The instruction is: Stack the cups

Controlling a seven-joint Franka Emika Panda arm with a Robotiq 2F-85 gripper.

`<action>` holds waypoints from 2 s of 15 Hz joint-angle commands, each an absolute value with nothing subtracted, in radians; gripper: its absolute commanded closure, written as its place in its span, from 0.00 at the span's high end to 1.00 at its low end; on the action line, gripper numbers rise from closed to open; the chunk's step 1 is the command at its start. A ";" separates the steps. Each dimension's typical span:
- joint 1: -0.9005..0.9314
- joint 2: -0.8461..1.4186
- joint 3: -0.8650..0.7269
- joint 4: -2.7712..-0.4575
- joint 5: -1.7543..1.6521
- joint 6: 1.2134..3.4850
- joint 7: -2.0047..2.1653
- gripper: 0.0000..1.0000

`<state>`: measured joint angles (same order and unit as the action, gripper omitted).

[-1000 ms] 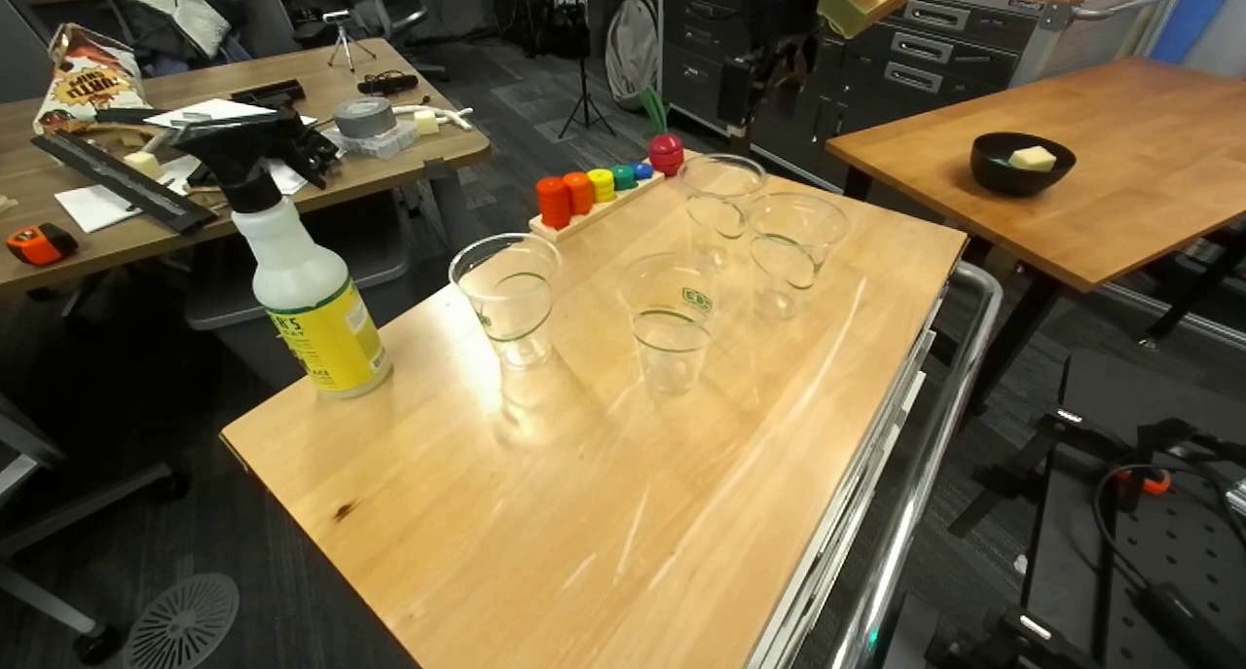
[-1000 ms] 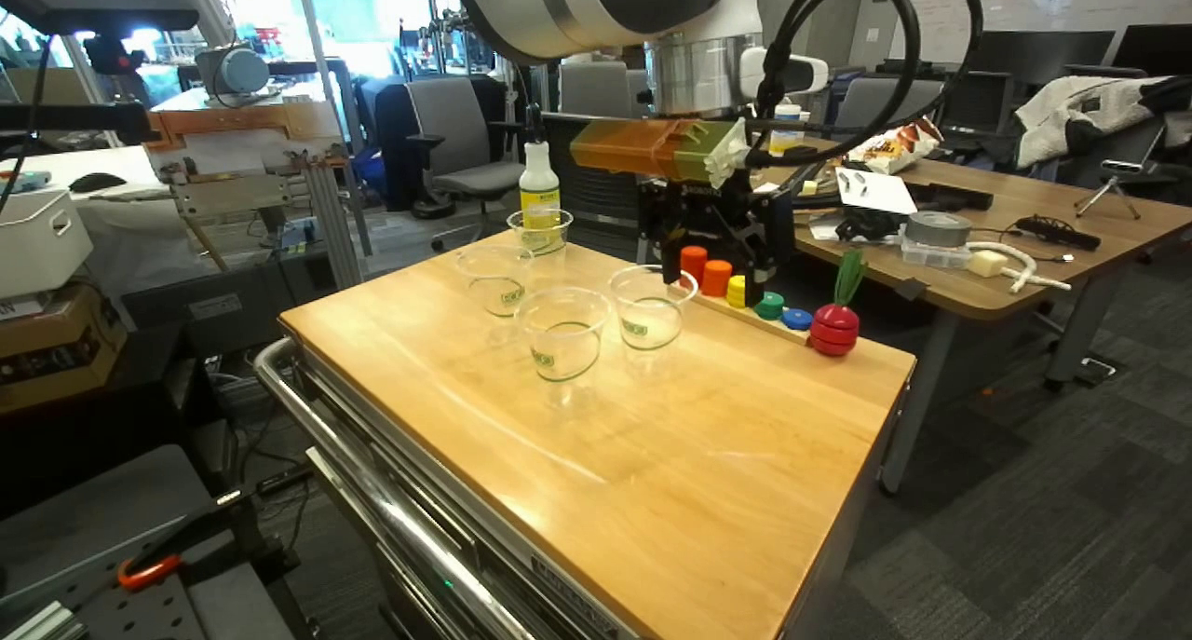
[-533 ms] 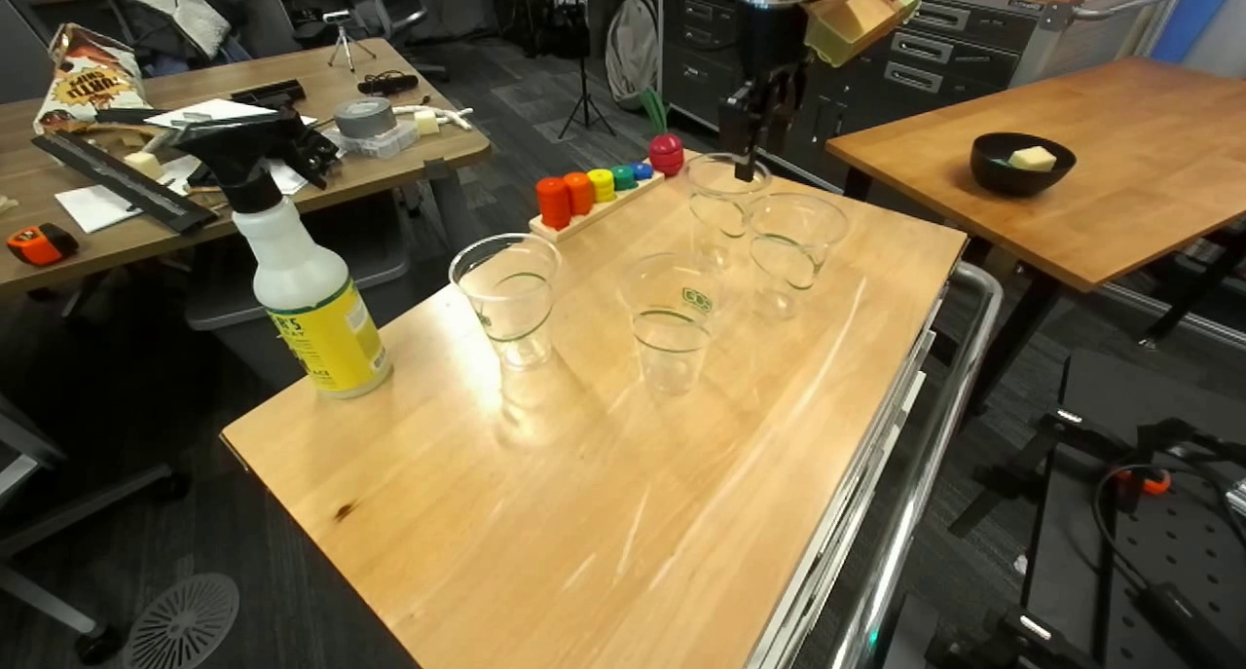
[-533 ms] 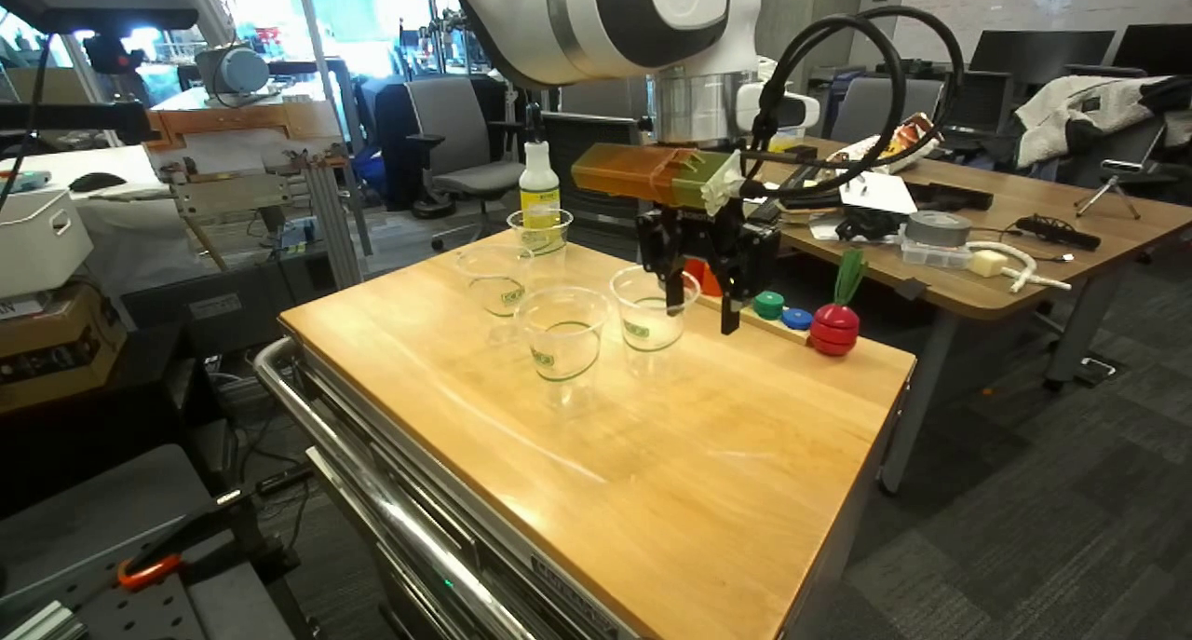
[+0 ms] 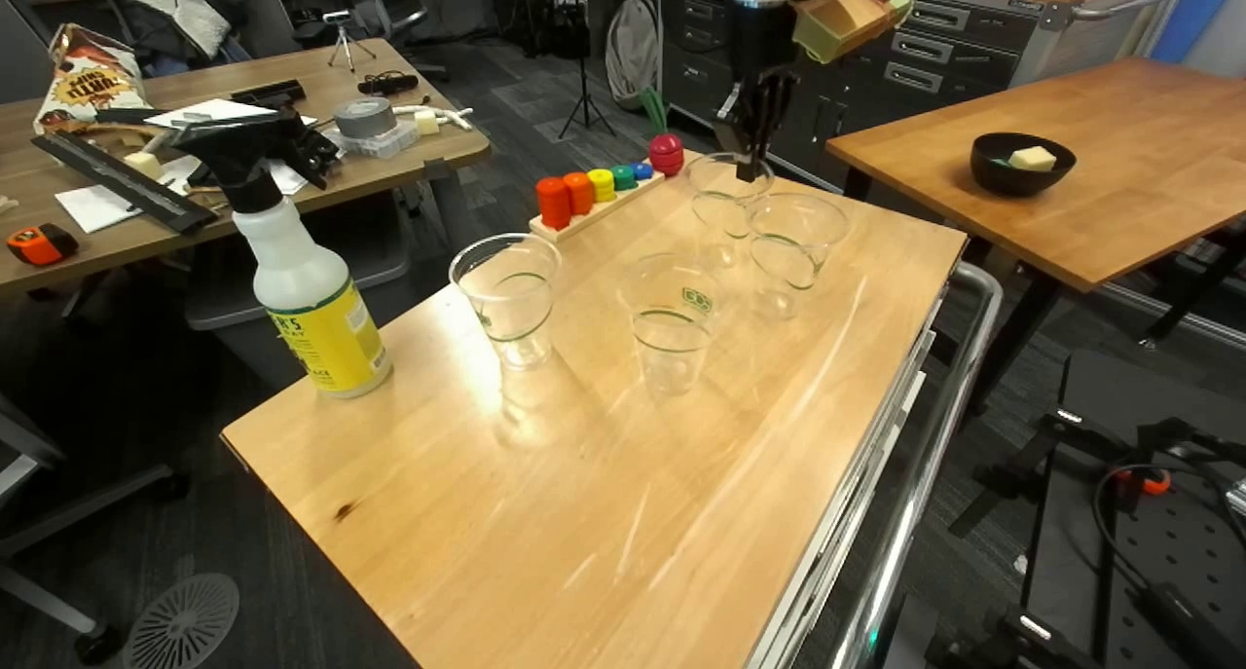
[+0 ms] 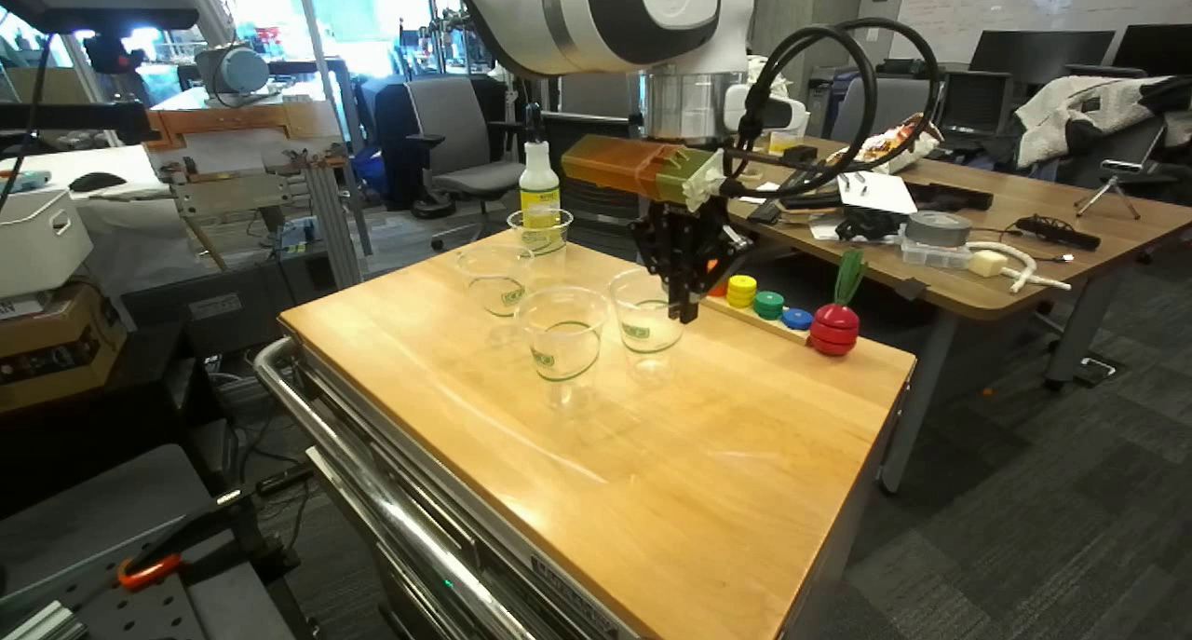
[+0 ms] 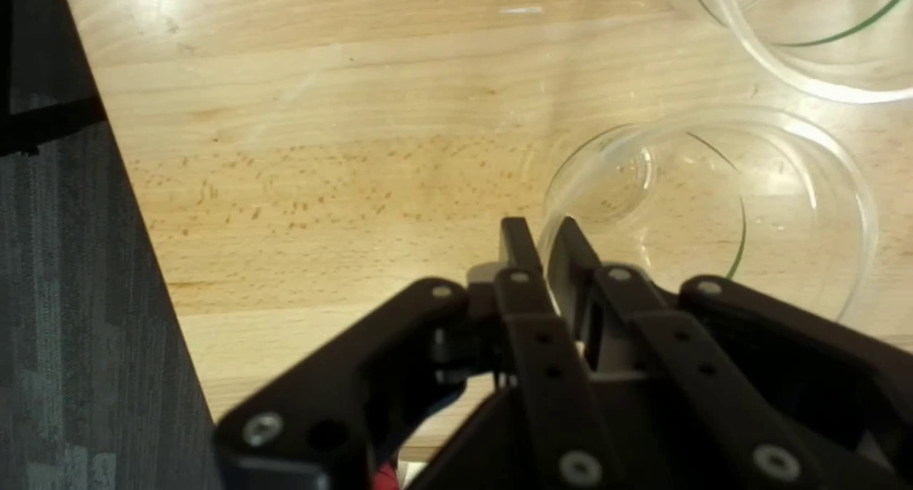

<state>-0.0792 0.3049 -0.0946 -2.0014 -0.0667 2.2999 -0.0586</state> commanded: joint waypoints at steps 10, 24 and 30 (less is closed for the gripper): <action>-0.221 0.165 -0.107 -1.899 0.305 2.090 -0.085 0.02; -0.220 -0.049 -0.195 -2.040 0.449 1.801 -0.230 0.02; -0.194 -0.028 -0.185 -2.088 0.434 1.774 -0.250 0.02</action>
<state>-0.2047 -0.0240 -0.1843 -2.0782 0.4248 1.7988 -0.2272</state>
